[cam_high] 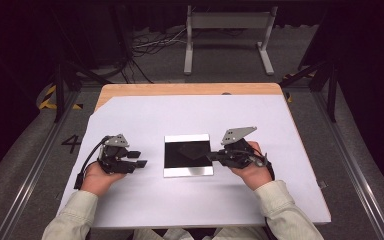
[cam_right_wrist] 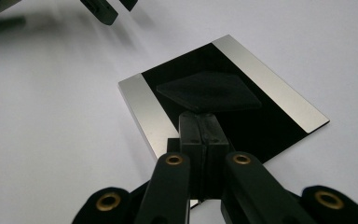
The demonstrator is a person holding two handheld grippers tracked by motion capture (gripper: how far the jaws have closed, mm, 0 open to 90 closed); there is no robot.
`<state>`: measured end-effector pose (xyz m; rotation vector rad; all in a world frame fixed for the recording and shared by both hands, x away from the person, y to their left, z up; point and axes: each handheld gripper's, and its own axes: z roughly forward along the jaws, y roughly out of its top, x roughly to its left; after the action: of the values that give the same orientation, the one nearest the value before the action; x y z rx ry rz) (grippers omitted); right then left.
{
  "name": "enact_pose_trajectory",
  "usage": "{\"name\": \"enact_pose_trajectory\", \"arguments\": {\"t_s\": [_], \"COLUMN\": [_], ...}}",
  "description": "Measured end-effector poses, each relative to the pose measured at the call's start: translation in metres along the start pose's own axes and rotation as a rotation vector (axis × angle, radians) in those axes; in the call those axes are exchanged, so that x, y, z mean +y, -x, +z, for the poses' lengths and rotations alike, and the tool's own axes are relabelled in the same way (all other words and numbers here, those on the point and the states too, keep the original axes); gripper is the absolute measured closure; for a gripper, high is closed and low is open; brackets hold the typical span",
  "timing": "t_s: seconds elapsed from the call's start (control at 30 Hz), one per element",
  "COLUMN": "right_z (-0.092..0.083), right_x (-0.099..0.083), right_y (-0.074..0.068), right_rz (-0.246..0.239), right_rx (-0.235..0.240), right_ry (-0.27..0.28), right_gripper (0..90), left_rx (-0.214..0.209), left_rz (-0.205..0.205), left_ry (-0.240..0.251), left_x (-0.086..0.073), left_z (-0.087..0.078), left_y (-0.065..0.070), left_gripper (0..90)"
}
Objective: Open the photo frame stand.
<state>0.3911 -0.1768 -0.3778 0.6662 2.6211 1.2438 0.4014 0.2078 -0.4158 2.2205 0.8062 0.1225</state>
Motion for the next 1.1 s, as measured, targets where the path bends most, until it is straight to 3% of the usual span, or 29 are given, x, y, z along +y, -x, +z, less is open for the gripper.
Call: {"name": "enact_pose_trajectory", "arguments": {"t_s": [0.53, 0.6, 0.93, 1.1], "right_z": [-0.005, -0.007, -0.021, -0.027], "right_x": [0.002, 0.003, 0.004, 0.007], "right_y": [-0.001, -0.002, 0.001, 0.001], "right_rz": [-0.037, -0.043, -0.022, -0.006], "right_rx": [0.02, 0.02, 0.014, -0.007], "right_ry": [-0.072, -0.077, -0.057, -0.028], "right_gripper": [89.8, 89.7, 89.1, 84.5], "left_rx": [-0.003, 0.0, -0.002, -0.002], "left_rz": [-0.009, 0.006, 0.003, 0.007], "left_ry": [0.005, 0.003, 0.002, 0.002], "left_x": [0.001, 0.002, 0.002, 0.003], "left_z": [-0.001, -0.001, 0.0, 0.001], "left_y": [0.0, -0.001, 0.0, -0.001], "left_gripper": [51.5, 51.5, 51.5, 51.5]}}
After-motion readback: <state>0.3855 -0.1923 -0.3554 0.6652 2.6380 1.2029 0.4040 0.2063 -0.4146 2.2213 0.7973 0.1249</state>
